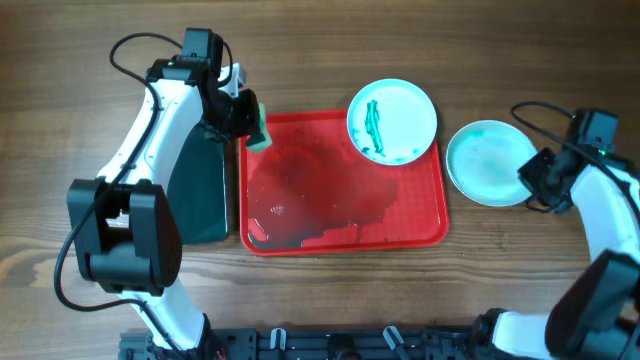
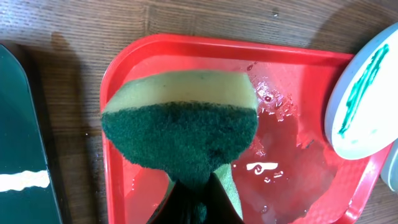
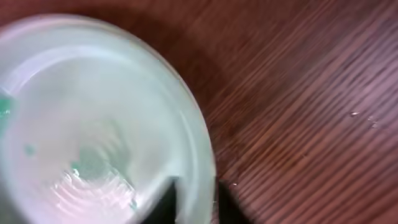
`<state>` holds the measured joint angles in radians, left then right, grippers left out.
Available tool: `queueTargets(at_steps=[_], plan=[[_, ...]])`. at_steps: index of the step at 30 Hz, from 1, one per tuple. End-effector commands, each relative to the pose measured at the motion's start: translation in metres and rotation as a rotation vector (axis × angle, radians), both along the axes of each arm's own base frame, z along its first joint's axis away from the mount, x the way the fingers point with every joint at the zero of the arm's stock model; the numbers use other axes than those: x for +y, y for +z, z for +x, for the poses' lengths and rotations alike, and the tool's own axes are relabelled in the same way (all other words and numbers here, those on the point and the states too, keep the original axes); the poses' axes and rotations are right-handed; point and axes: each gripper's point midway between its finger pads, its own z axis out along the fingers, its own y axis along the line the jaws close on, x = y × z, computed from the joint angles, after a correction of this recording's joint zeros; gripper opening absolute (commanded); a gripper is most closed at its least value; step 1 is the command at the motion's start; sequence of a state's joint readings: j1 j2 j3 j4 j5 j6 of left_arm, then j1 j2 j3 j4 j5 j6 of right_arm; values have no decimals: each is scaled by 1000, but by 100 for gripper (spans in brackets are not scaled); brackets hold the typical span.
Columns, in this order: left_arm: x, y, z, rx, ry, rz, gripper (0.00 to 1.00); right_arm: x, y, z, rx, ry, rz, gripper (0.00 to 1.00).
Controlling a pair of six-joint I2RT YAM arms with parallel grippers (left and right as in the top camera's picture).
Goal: Clean dirty plates on tray and stack at the side
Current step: 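Move the right gripper to the upper blue plate and tilt it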
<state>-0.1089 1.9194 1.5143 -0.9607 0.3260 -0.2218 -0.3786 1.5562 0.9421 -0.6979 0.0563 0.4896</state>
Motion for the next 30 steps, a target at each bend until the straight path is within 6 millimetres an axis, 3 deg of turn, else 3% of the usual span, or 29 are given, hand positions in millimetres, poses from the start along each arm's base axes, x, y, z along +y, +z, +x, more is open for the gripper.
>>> queueTargets(at_steps=[1,4,5,7,9,12,15,19,23,25,30], plan=[[0,0,3,-8,-4,6,4,7,-14,-6,53,36,42,30],[0,0,3,-7,-4,6,4,45,18,17,-92,242,180,35],[1,0,3,-8,-4,6,4,64,34,28,-159,330,222,42],[1,0,3,-8,-4,6,4,106,62,44,-254,470,235,45],[0,0,3,-7,-4,6,4,150,74,61,-322,563,240,47],[1,0,3,-8,-4,6,4,185,59,82,-316,501,169,45],[1,0,3,-7,-4,6,4,207,20,90,-246,479,159,49],[1,0,3,-7,-4,6,4,213,-36,84,-116,475,170,40],[1,0,3,-7,-4,6,4,218,-40,86,-121,542,185,17],[1,0,3,-7,-4,6,4,224,-42,74,-80,616,214,5],[1,0,3,-7,-4,6,4,272,-31,17,35,865,469,4]])
